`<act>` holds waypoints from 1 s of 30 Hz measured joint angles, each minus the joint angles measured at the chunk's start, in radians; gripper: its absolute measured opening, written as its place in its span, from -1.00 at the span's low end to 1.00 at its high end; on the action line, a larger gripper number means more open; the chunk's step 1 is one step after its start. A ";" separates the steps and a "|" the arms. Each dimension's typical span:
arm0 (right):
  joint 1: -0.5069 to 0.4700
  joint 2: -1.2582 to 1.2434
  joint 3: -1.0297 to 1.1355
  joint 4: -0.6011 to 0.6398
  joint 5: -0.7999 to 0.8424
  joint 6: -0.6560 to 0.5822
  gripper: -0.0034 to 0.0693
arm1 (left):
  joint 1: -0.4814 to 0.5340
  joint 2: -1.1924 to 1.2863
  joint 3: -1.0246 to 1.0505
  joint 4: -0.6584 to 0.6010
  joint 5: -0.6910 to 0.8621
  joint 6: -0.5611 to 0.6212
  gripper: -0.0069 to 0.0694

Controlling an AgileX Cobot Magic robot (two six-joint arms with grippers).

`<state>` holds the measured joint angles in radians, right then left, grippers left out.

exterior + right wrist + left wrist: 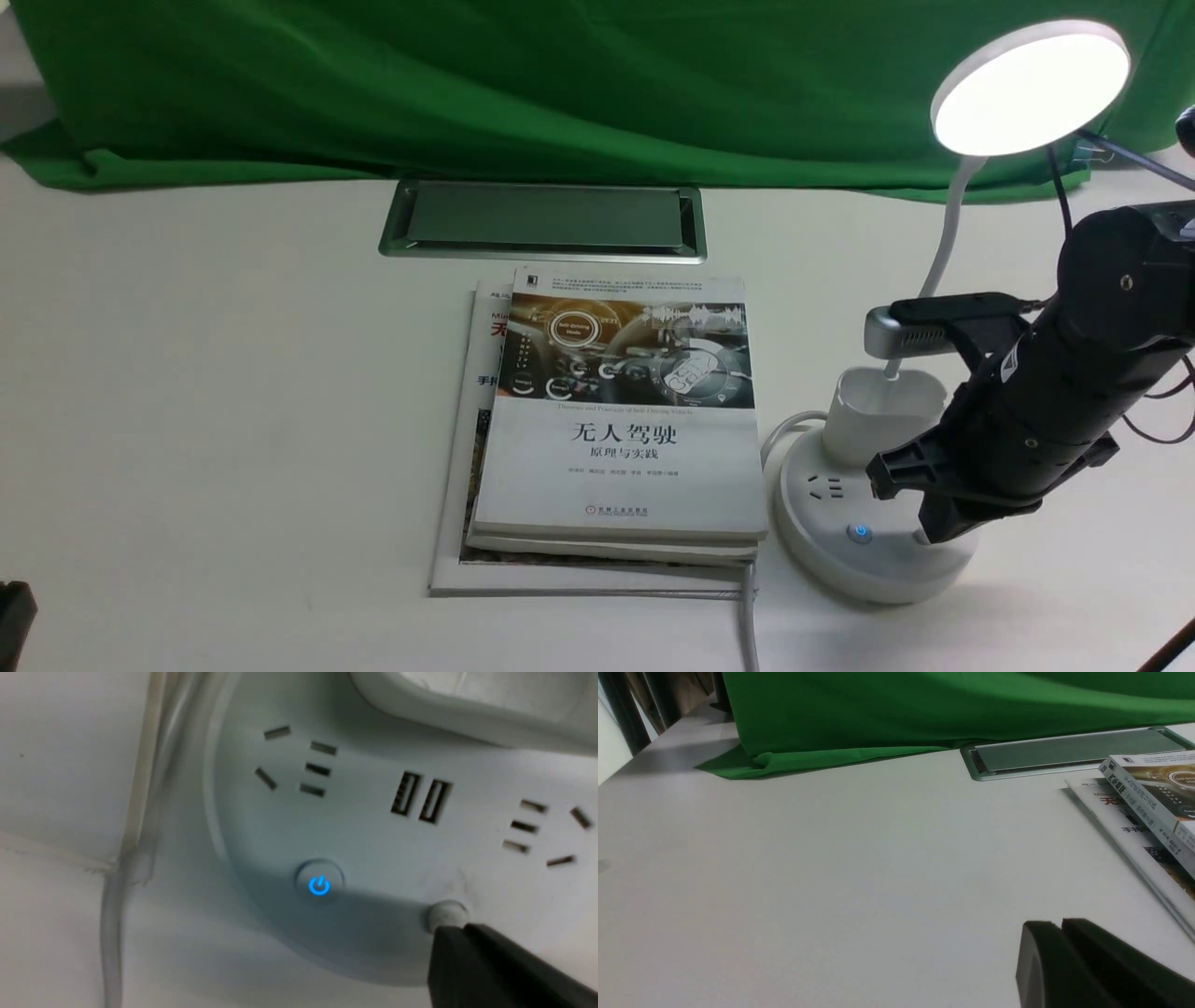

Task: Turn off the desk lamp on the white desktop by hand.
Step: 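Press the power button on the lamp base to turn the lamp off with the right gripper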

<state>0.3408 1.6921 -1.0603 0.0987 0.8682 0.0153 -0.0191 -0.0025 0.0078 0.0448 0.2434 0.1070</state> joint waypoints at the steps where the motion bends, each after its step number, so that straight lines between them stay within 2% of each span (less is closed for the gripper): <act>1: 0.000 0.000 0.000 0.000 0.000 0.000 -0.81 | 0.000 0.000 0.000 0.000 0.000 0.000 -0.77; 20: -0.003 0.068 -0.019 0.008 -0.008 -0.007 -0.81 | 0.000 0.000 0.000 0.000 0.000 0.001 -0.77; 30: -0.003 -0.073 -0.009 0.008 -0.021 -0.007 -0.81 | 0.000 0.000 0.000 0.000 0.000 0.001 -0.77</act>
<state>0.3377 1.6194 -1.0694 0.1068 0.8473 0.0086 -0.0191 -0.0025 0.0078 0.0448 0.2434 0.1076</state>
